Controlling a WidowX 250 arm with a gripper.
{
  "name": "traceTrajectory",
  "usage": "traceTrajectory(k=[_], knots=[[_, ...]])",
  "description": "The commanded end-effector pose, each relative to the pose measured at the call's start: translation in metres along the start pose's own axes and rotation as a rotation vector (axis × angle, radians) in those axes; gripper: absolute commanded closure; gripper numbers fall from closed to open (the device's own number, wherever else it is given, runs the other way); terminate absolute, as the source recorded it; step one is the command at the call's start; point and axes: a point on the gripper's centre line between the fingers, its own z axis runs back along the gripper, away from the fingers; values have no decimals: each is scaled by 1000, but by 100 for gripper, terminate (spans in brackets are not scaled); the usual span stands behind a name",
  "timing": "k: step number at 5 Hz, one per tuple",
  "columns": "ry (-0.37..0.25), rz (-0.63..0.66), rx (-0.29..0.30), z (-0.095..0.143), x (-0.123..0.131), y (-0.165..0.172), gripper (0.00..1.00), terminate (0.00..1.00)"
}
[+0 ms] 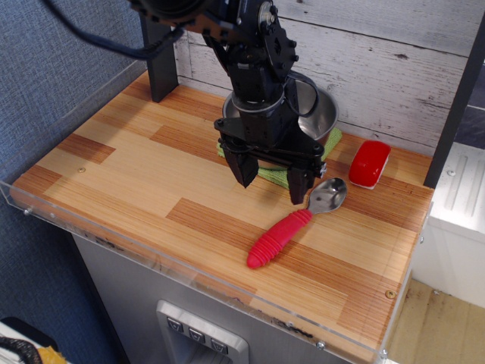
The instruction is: Pick the bowl and put near the wall
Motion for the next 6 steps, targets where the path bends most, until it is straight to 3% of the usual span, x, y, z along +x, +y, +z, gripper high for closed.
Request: traceTrajectory(k=[1, 2, 6], knots=[[-57, 0, 56, 25, 6, -5, 0, 0], [-92, 38, 101, 34, -3, -12, 0, 0], [-92, 38, 101, 34, -3, -12, 0, 0]])
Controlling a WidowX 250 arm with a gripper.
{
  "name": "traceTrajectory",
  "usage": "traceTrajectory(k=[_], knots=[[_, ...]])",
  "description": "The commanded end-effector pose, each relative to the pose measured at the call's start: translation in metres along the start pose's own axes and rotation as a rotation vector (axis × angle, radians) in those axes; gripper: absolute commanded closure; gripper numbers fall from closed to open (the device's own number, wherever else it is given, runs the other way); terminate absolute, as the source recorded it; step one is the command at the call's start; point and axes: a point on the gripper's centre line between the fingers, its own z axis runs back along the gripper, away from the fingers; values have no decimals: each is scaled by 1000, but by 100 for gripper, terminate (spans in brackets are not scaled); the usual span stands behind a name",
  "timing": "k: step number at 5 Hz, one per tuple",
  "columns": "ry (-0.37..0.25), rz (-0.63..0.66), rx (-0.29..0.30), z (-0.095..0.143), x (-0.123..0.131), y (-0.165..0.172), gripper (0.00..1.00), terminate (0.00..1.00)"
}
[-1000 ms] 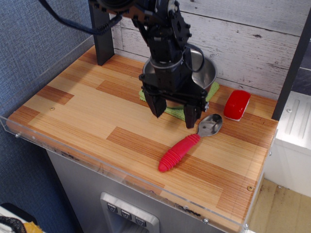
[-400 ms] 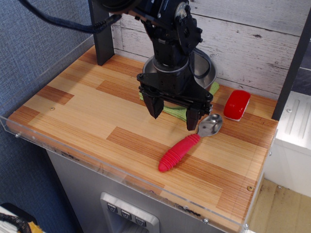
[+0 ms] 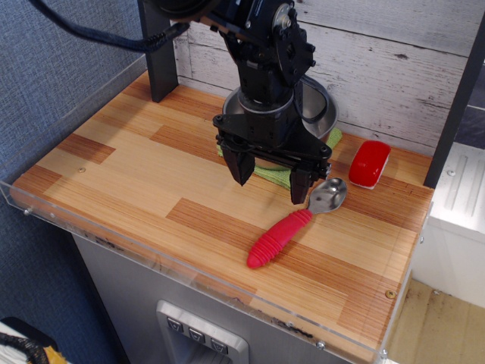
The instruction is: Pick the bowl and put near the wall
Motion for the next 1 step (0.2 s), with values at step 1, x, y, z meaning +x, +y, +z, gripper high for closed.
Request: traceTrajectory(k=[1], knots=[[-46, -4, -3, 18, 5, -3, 0, 100]])
